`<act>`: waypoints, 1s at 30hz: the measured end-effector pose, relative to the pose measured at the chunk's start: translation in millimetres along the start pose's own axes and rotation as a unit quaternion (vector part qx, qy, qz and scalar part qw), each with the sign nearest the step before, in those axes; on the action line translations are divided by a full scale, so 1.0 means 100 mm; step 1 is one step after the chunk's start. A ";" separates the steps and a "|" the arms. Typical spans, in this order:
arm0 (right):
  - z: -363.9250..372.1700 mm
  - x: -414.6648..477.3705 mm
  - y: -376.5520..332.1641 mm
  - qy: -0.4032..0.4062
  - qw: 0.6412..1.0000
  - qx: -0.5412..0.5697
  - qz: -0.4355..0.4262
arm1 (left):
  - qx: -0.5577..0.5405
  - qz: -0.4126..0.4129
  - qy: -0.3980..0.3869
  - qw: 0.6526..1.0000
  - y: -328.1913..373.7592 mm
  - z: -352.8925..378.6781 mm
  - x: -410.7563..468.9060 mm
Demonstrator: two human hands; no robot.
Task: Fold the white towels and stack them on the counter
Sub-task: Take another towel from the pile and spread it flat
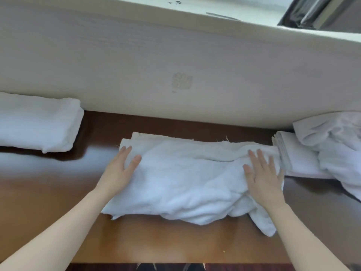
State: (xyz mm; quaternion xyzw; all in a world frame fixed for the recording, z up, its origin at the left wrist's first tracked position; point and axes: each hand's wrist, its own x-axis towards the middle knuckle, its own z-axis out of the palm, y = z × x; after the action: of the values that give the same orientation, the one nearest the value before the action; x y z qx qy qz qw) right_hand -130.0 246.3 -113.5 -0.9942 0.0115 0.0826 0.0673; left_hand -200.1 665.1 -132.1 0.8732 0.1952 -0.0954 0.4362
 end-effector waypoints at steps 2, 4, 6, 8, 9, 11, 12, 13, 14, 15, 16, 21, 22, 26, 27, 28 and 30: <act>-0.04 0.00 0.12 0.030 0.993 0.062 0.094 | -0.024 -0.052 0.054 0.997 0.05 0.06 0.02; -0.07 -0.01 0.22 0.051 0.962 0.200 0.176 | -0.053 -0.085 0.085 0.991 0.07 0.10 0.04; -0.08 -0.05 0.27 0.037 0.927 0.285 0.239 | -0.068 -0.126 0.084 0.986 0.08 0.13 0.04; -0.08 -0.11 0.27 0.019 0.922 0.289 0.256 | -0.052 -0.164 0.065 0.983 0.07 0.16 0.05; -0.08 -0.12 0.26 0.019 0.924 0.287 0.251 | -0.043 -0.168 0.048 0.984 0.06 0.16 0.06; -0.07 -0.12 0.24 0.008 0.929 0.280 0.242 | -0.042 -0.142 0.024 0.989 0.05 0.11 0.06; -0.07 -0.10 0.24 -0.011 0.931 0.275 0.240 | -0.048 -0.127 0.028 0.990 0.06 0.07 0.05; -0.07 -0.09 0.24 -0.033 0.931 0.274 0.238 | -0.056 -0.120 0.041 0.990 0.07 0.01 0.04; -0.08 -0.07 0.25 -0.052 0.928 0.284 0.235 | -0.070 -0.111 0.058 0.990 0.09 -0.05 0.03; -0.11 -0.06 0.25 -0.062 0.922 0.308 0.228 | -0.086 -0.101 0.074 0.988 0.11 -0.12 0.02; -0.15 -0.04 0.25 -0.063 0.912 0.341 0.217 | -0.105 -0.087 0.090 0.987 0.14 -0.19 0.03; -0.51 0.11 0.18 -0.004 0.888 0.441 0.127 | -0.199 -0.025 0.154 0.967 0.41 -0.55 0.09; -0.59 0.16 0.16 0.007 0.886 0.450 0.114 | -0.216 -0.010 0.160 0.963 0.49 -0.61 0.11; -0.88 0.34 0.09 0.038 0.877 0.473 0.076 | -0.239 0.050 0.204 0.948 0.71 -0.80 0.22; -0.93 0.36 0.08 0.054 0.876 0.474 0.068 | -0.237 0.064 0.213 0.946 0.72 -0.84 0.24; -0.96 0.38 0.08 0.070 0.877 0.472 0.062 | -0.232 0.073 0.218 0.945 0.70 -0.86 0.26; -0.97 0.38 0.07 0.092 0.883 0.458 0.053 | -0.213 0.081 0.227 0.947 0.64 -0.87 0.27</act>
State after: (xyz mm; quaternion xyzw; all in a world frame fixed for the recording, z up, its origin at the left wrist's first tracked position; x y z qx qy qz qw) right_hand -76.6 225.3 -25.7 -0.8537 0.1070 -0.0200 0.5093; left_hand -148.4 707.3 -42.5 0.7712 0.2333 0.1854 0.5626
